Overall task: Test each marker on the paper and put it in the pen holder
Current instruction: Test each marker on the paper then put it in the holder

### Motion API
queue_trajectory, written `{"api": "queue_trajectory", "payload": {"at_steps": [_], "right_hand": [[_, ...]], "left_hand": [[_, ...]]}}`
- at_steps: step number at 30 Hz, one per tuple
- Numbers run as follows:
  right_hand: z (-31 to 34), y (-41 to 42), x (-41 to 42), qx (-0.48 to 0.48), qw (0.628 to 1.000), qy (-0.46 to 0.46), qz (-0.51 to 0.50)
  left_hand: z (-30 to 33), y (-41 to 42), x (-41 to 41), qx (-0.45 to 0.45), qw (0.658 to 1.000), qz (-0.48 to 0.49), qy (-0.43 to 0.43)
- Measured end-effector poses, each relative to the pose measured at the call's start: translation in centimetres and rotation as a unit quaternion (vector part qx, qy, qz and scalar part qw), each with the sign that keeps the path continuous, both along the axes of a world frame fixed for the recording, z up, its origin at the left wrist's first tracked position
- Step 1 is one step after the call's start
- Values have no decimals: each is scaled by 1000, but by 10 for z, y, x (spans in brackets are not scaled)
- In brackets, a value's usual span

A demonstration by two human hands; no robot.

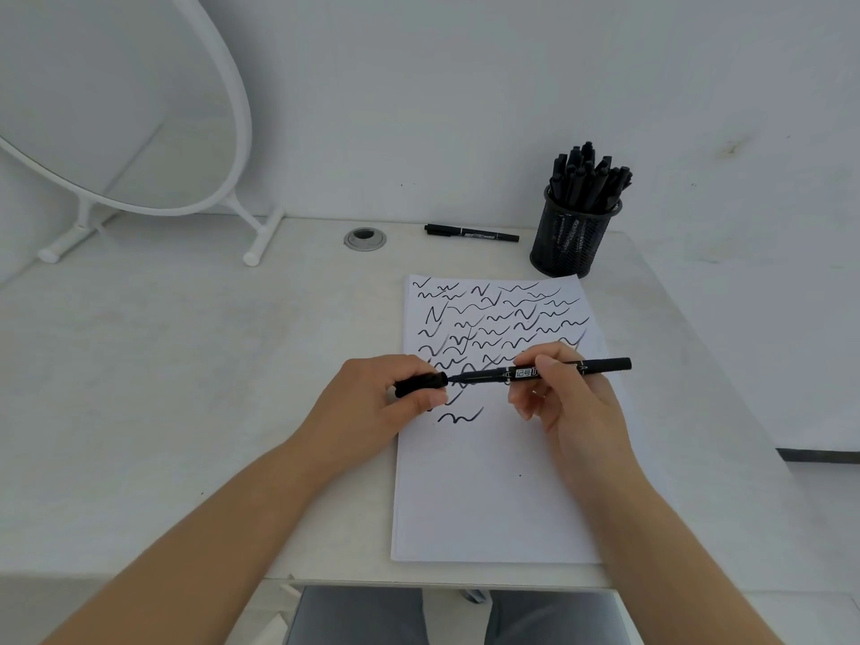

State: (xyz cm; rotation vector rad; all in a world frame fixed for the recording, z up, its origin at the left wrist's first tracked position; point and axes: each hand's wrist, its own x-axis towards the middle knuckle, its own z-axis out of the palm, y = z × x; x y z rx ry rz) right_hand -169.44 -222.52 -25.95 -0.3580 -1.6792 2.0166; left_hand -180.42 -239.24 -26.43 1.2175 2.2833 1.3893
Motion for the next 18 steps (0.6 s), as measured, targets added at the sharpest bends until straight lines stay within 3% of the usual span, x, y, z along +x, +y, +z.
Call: {"api": "queue_trajectory", "payload": {"at_steps": [18], "right_hand": [[-2, -6, 3, 84, 994, -5, 68]], "left_hand": [[2, 1, 4, -59, 996, -41, 51]]}}
